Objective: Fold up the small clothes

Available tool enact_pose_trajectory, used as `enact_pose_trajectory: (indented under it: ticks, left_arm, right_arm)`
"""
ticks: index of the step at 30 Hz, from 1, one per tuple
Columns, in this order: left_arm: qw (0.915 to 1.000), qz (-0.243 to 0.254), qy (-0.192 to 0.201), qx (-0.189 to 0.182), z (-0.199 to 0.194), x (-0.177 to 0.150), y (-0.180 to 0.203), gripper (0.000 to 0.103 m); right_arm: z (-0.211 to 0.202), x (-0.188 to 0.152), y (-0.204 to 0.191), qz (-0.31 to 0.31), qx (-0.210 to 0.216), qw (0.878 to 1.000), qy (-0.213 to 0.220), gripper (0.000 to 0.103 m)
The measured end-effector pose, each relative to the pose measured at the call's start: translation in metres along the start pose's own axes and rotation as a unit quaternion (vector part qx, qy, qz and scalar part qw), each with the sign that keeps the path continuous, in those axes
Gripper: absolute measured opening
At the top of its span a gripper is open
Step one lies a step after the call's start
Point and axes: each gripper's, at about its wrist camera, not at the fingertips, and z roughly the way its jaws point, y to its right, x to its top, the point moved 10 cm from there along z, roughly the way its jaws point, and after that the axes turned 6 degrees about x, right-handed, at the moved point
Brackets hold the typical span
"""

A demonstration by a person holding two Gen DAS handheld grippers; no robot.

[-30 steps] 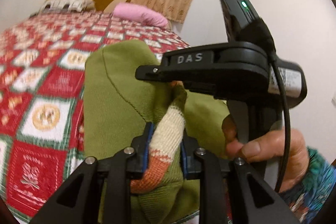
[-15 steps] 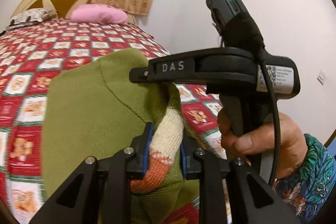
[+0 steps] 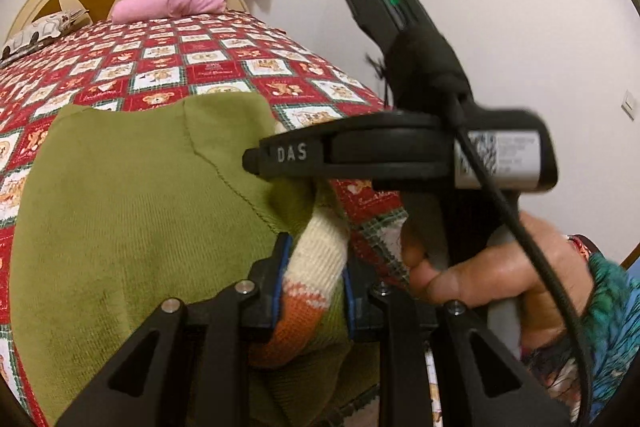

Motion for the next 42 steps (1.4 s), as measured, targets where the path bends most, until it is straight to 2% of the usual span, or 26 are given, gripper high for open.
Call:
enact_pose_trajectory:
  ticks: [3, 5, 6, 7, 8, 9, 10, 12, 14, 19, 23, 25, 29, 30, 31, 34, 35, 36, 38, 40, 42]
  left_arm:
    - [1.0000, 0.000, -0.004, -0.001, -0.003, -0.002, -0.001, 0.030]
    - [0.9999, 0.003, -0.009, -0.009, -0.010, -0.005, -0.003, 0.033]
    - [0.9998, 0.007, -0.006, -0.019, -0.019, -0.006, -0.005, 0.037]
    - [0.9997, 0.009, -0.002, -0.023, -0.024, -0.007, -0.009, 0.048]
    - [0.9997, 0.008, 0.010, -0.022, -0.041, -0.010, -0.016, 0.056]
    - [0.9996, 0.004, 0.018, -0.023, -0.052, -0.012, -0.020, 0.072]
    - [0.9992, -0.003, 0.030, -0.025, -0.064, -0.015, -0.028, 0.077]
    - [0.9987, -0.017, 0.044, -0.022, -0.087, -0.022, -0.047, 0.077]
    - [0.9986, -0.025, 0.047, 0.000, -0.095, -0.027, -0.066, 0.077]
    - [0.9956, -0.071, 0.041, 0.046, -0.092, -0.027, -0.105, 0.077]
    - [0.9928, -0.064, 0.000, 0.101, -0.071, -0.044, -0.118, 0.077]
    - [0.9909, -0.064, -0.024, 0.116, -0.064, -0.061, -0.124, 0.080]
    - [0.9884, -0.090, -0.038, 0.116, -0.060, -0.075, -0.134, 0.087]
    - [0.9888, -0.092, -0.038, 0.111, -0.063, -0.076, -0.135, 0.088]
    - [0.9893, -0.093, -0.040, 0.106, -0.064, -0.075, -0.136, 0.087]
    - [0.9895, -0.110, -0.040, 0.085, -0.064, -0.070, -0.141, 0.087]
    - [0.9892, -0.116, -0.039, 0.080, -0.063, -0.067, -0.145, 0.087]
    - [0.9889, -0.120, -0.038, 0.078, -0.063, -0.065, -0.148, 0.087]
    - [0.9881, -0.122, -0.042, 0.084, -0.061, -0.063, -0.158, 0.087]
    - [0.9891, -0.116, -0.045, 0.078, -0.060, -0.066, -0.162, 0.086]
    - [0.9917, -0.096, -0.042, 0.073, -0.060, -0.068, -0.161, 0.086]
  right_arm:
    - [-0.003, -0.002, 0.003, 0.029, 0.013, 0.999, 0.005, 0.013]
    - [-0.012, -0.006, 0.002, 0.037, 0.009, 0.999, 0.005, 0.019]
    - [-0.020, -0.009, 0.003, 0.039, -0.002, 0.999, 0.006, 0.026]
    - [-0.029, -0.010, 0.004, 0.041, -0.009, 0.999, 0.010, 0.031]
    - [-0.043, -0.013, 0.004, 0.042, -0.015, 0.999, 0.020, 0.031]
    - [-0.056, -0.016, 0.006, 0.041, -0.024, 0.998, 0.030, 0.031]
    - [-0.070, -0.020, 0.007, 0.041, -0.038, 0.998, 0.040, 0.031]
    - [-0.097, -0.029, 0.003, 0.034, -0.054, 0.996, 0.058, 0.031]
    - [-0.119, -0.042, -0.009, 0.023, -0.056, 0.996, 0.068, 0.031]
    - [-0.153, -0.065, -0.054, -0.016, -0.063, 0.993, 0.094, 0.031]
    - [-0.141, -0.082, -0.085, -0.057, -0.069, 0.993, 0.079, 0.031]
    - [-0.126, -0.090, -0.096, -0.084, -0.082, 0.991, 0.061, 0.031]
    - [-0.093, -0.101, -0.086, -0.127, -0.150, 0.981, 0.014, 0.031]
    - [-0.086, -0.106, -0.083, -0.114, -0.143, 0.983, 0.002, 0.025]
    - [-0.080, -0.112, -0.079, -0.090, -0.123, 0.988, -0.009, 0.012]
    - [-0.081, -0.116, -0.077, -0.028, -0.083, 0.996, 0.004, 0.012]
    - [-0.088, -0.113, -0.082, 0.008, -0.038, 0.999, 0.020, 0.012]
    - [-0.096, -0.108, -0.086, 0.047, 0.016, 0.998, 0.038, 0.012]
    - [-0.110, -0.103, -0.088, 0.111, 0.103, 0.986, 0.073, 0.011]
    - [-0.116, -0.107, -0.073, 0.161, 0.130, 0.974, 0.093, 0.011]
    - [-0.109, -0.125, -0.044, 0.198, 0.107, 0.971, 0.085, 0.010]
